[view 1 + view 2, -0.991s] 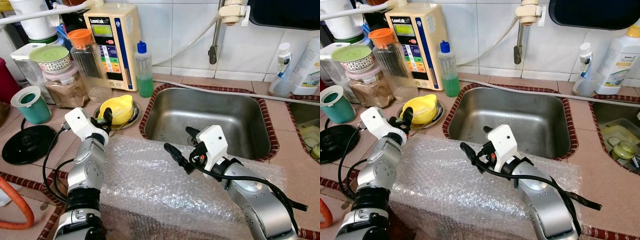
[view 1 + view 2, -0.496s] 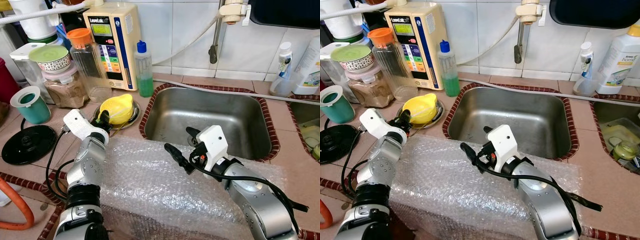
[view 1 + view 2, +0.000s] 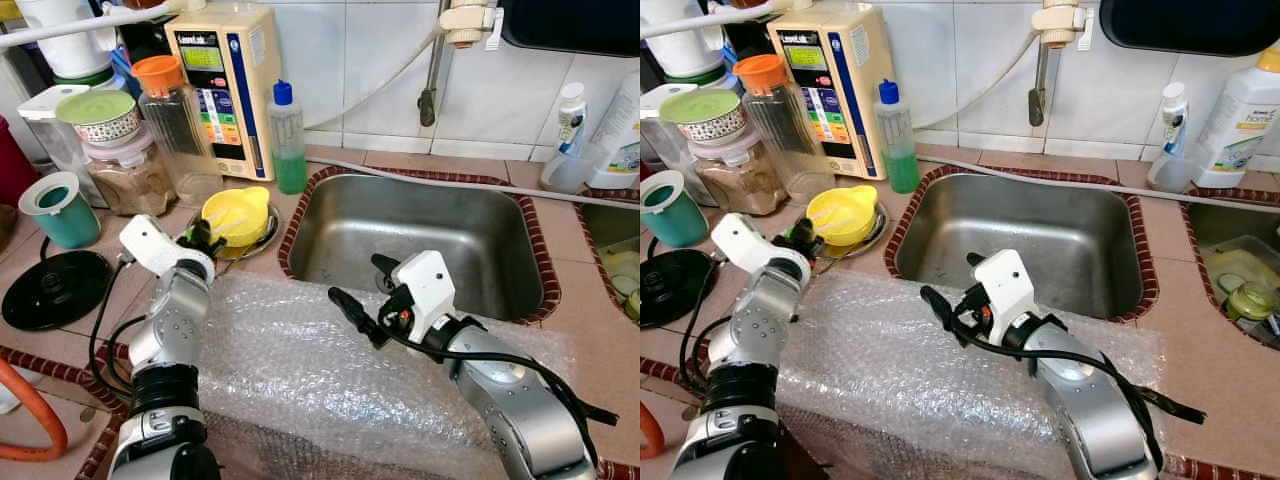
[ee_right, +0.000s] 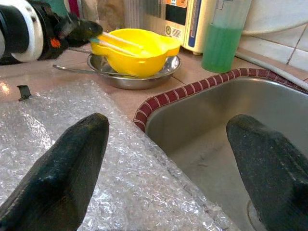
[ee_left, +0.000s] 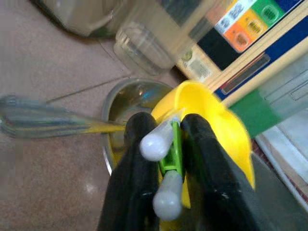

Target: Kitchen organization

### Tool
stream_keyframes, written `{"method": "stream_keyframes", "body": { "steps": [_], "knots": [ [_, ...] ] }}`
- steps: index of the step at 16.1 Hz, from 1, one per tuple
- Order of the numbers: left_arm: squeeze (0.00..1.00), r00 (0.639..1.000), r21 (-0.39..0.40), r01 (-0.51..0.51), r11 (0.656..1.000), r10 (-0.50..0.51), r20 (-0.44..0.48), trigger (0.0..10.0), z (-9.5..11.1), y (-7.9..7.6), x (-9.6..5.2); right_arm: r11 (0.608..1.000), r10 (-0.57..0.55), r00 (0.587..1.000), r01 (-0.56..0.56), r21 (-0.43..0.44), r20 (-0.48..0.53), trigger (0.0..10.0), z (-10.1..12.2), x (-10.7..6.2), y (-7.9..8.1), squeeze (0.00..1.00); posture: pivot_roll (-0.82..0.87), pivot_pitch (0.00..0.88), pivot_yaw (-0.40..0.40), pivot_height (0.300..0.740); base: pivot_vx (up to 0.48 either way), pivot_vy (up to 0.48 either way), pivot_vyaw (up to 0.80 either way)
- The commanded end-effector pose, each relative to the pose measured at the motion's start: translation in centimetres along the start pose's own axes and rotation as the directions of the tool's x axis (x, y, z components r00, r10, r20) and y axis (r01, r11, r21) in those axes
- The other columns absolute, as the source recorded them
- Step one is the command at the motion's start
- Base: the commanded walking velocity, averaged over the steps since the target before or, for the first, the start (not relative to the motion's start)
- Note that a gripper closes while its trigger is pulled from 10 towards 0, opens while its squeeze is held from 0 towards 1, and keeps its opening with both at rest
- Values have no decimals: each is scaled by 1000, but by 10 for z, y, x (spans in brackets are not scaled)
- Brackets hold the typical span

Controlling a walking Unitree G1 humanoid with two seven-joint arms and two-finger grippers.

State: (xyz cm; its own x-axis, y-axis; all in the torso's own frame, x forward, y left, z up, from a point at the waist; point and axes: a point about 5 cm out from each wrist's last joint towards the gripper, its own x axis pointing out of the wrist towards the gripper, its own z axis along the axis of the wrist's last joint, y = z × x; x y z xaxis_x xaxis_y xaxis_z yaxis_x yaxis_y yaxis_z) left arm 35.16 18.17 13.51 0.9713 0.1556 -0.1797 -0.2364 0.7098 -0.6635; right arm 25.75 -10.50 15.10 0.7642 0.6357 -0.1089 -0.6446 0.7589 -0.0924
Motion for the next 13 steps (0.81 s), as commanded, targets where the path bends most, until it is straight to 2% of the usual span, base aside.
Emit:
{"method": "stream_keyframes", "body": {
  "steps": [1,3,6,7,8,9,10,13],
  "knots": [
    [0,1000,2,-9,1000,9,29,0,9,-2,0,1000,7,1000,-7,-17,18,10000,6,1,-1,0,-67,0,106,740,0,0,0],
    [0,995,31,31,999,-34,91,0,27,-14,-3,1000,-10,999,11,-19,30,10000,7,3,-4,0,-62,0,108,740,0,0,0],
    [0,994,32,30,999,-33,102,0,31,-18,-4,1000,-18,999,19,-18,37,10000,8,4,-5,0,-62,0,110,740,0,0,0],
    [0,990,91,58,994,-70,123,0,35,-21,-4,1000,-21,999,22,-19,39,10000,8,3,-6,0,-64,0,111,740,0,0,0],
    [0,989,105,64,992,-77,124,0,35,-23,-5,1000,-23,999,24,-19,39,10000,8,4,-6,0,-65,0,112,740,0,0,0],
    [0,991,94,61,994,-72,116,0,33,-23,-5,1000,-24,999,25,-19,39,10000,8,4,-6,0,-65,0,113,740,0,0,0],
    [0,996,73,45,996,-50,67,0,25,-19,-5,999,-28,999,29,-20,38,10000,8,4,-6,0,-66,0,112,740,0,0,0],
    [0,1000,57,6,998,-6,-1,0,12,-6,-2,999,-34,999,35,-22,38,10000,7,4,-7,0,-70,0,111,740,0,0,0]
  ]
}}
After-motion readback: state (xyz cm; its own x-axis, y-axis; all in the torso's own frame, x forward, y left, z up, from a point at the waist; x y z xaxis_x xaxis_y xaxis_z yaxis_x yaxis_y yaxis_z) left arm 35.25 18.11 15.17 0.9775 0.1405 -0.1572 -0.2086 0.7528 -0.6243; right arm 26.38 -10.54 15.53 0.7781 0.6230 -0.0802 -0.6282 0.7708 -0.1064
